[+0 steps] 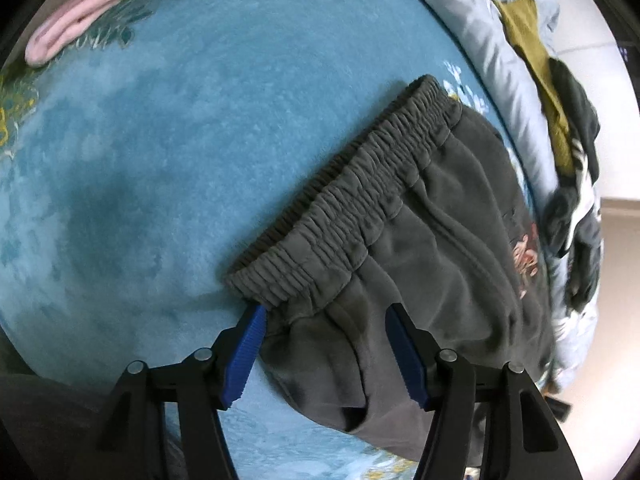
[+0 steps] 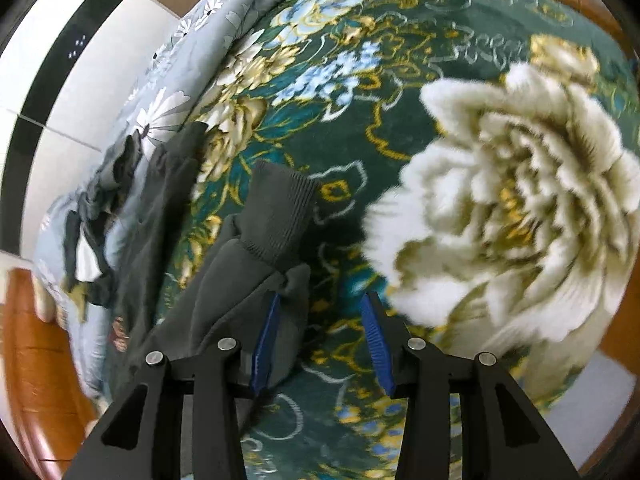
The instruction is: Fold clothes
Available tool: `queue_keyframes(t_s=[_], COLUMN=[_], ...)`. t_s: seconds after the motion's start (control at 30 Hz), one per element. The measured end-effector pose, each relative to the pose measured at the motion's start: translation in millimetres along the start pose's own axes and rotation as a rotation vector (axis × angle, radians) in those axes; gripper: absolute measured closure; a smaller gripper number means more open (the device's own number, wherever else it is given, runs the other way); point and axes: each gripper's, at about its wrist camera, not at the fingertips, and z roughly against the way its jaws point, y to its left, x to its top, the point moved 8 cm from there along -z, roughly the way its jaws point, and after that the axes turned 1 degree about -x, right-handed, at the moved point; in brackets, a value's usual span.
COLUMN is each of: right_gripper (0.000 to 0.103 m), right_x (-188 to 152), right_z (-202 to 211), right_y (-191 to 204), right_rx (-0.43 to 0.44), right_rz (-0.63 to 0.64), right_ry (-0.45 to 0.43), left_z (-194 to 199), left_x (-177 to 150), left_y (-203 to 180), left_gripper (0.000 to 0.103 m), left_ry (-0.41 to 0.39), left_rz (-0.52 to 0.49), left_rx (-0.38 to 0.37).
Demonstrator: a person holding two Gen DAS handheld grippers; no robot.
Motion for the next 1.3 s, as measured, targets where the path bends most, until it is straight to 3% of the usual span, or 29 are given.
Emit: queue_keyframes(t_s=[0.2,0.63,0.87,0.9,0.93,0.97,1.1,1.3], right_gripper=[0.059,0.059,0.06,0.065,0.071,0.084,0.093,0.095], right_x=[-10,5,14,15,16,17,23,31], right_z=[9,-34,-47,-46,-46,-45,-26,2], right_y=[18,-4,14,18,22,26,38,51], right_rx=[0.111,0.043,0.06,0.066,0.073,0.079,0.076,0.093], right_rz=[-0.029,-0.127,-0.125,-0.118,-0.112,-0.106,-0.057,0.007], right_ry=[0.006,0.031,0.018,0.014,0.01,0.006,-0.04,-0.115], left_z=[-1,-4,3,5,8,11,22,39], left_x=[1,-1,4,5,6,7,8,16], left_y=[2,3,2,1,-1,-4,-10,-9], left_gripper=[0.052,0.054,0.063,0.064,0.074,0.075,0.075,0.076], left_ry=[-0.003,-0.019,-0.062,-0.075,-0.094,-0.115,-0.179,-0.228], left_rz=[0.018,-0.005,0.018,0.011,0.003,-0.005,-0.027,-0.029], left_rx=[0.028,0.071,-0.007,-0.013,-0.028,-0.045,-0.107,-0.175])
